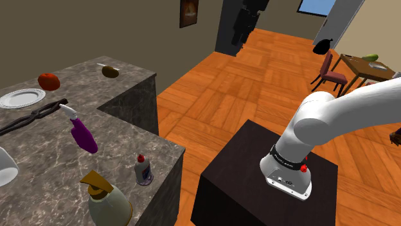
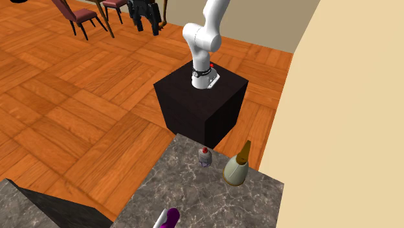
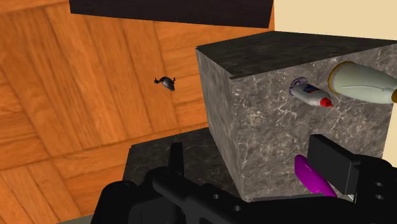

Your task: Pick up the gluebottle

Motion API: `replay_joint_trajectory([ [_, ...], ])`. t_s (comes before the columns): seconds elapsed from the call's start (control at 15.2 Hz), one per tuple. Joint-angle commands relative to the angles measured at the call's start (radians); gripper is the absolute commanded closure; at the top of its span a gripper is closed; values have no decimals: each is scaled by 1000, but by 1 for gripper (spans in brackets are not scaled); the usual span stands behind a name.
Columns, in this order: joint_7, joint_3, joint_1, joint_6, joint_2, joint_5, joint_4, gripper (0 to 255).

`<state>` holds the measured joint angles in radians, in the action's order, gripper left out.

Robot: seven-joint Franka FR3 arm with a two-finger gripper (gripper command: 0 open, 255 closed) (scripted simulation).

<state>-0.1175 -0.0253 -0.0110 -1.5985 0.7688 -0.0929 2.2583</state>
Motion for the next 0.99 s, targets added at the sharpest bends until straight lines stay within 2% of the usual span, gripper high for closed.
replay_joint_trajectory([
  [0.0, 0, 0, 0, 0, 0, 0, 0, 0],
  [0.46, 104, 72, 31, -130, -106, -104, 92, 0],
  [0.92, 190, 142, 74, -272, -260, -213, 136, 0],
])
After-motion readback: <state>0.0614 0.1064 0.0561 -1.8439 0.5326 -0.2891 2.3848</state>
